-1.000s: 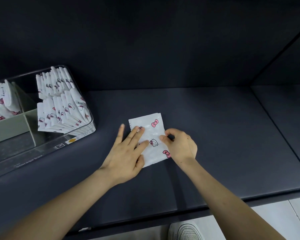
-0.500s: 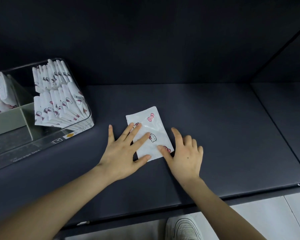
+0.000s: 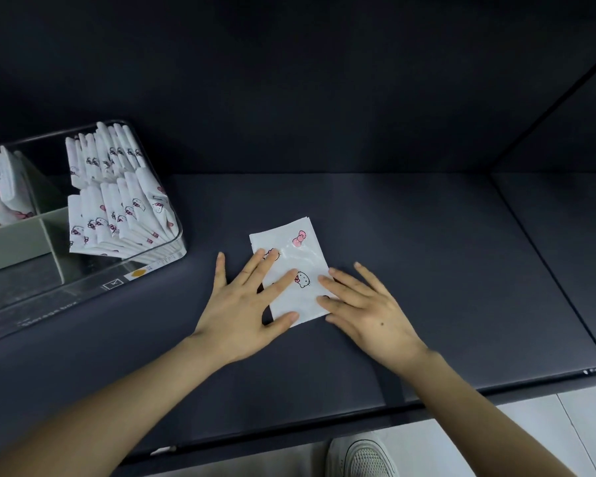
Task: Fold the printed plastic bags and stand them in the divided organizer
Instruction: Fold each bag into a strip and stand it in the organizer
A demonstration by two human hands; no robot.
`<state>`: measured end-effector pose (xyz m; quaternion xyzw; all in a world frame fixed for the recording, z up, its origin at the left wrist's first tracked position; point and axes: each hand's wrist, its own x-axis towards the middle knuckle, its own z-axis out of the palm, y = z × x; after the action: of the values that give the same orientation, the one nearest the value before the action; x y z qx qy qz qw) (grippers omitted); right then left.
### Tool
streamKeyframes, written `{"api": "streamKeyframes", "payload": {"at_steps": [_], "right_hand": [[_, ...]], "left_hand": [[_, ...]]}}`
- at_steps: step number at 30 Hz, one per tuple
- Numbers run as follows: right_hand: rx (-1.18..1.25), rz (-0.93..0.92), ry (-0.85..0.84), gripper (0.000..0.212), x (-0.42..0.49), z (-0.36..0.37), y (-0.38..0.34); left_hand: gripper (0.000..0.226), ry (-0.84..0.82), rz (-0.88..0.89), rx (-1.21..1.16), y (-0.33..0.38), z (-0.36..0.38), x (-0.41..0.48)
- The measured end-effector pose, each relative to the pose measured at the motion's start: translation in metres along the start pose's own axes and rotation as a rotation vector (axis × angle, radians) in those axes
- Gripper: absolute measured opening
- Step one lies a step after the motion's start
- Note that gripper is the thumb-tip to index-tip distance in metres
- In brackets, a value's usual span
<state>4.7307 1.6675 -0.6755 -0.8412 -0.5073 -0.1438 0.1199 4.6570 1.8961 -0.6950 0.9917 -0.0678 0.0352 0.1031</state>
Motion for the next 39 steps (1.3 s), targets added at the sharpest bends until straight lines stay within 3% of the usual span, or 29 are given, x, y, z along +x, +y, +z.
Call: {"api": "streamKeyframes", "payload": {"at_steps": [3,6,10,12,15,17,20,23,25,29,34,39], "right_hand": [[-0.031,-0.063,-0.012,0.010,0.004,0.007,0.004],[0.023,0.017,-0.002,0.008,0.012,0.006,0.001],[0.176,0.196,-0.061,0.023,0.016,-0.007,-0.006],[0.258,0.282,-0.094,0.026,0.019,-0.014,-0.013],[0.463,0.407,-0.128,0.028,0.025,-0.025,-0.022],[0.678,0.569,-0.226,0.017,0.026,-0.028,-0.021],[0.788,0.713,-0.362,0.034,0.027,-0.024,-0.013],[0.919,0.812,-0.212,0.017,0.036,-0.017,-0.009],[1.002,0.888,-0.138,0.007,0.041,-0.014,-0.010],[0.966,0.978,-0.099,0.013,0.048,-0.005,-0.010],[0.770,0.981,-0.099,0.014,0.066,0.003,-0.009],[0.558,0.973,-0.157,0.012,0.078,0.011,-0.014]], "left_hand": [[0.060,0.092,0.015,-0.213,-0.007,-0.002,-0.002],[0.062,0.107,0.011,-0.512,-0.019,-0.008,-0.005],[0.074,-0.029,0.159,-0.378,-0.027,-0.012,-0.013],[0.069,0.041,0.158,-0.374,-0.025,-0.010,-0.017],[0.067,0.187,0.046,-0.464,-0.015,-0.004,-0.017],[0.070,0.216,-0.044,-0.542,-0.009,-0.003,-0.015],[0.064,0.189,-0.154,-0.613,-0.004,-0.005,-0.012],[0.046,0.213,-0.234,-0.648,0.002,-0.006,-0.009],[0.046,0.223,-0.243,-0.681,0.004,-0.007,-0.011],[0.065,0.189,-0.257,-0.692,0.002,-0.007,-0.011],[0.046,0.274,-0.340,-0.636,0.007,-0.009,-0.006],[0.050,0.376,-0.379,-0.547,0.009,-0.005,-0.006]]}}
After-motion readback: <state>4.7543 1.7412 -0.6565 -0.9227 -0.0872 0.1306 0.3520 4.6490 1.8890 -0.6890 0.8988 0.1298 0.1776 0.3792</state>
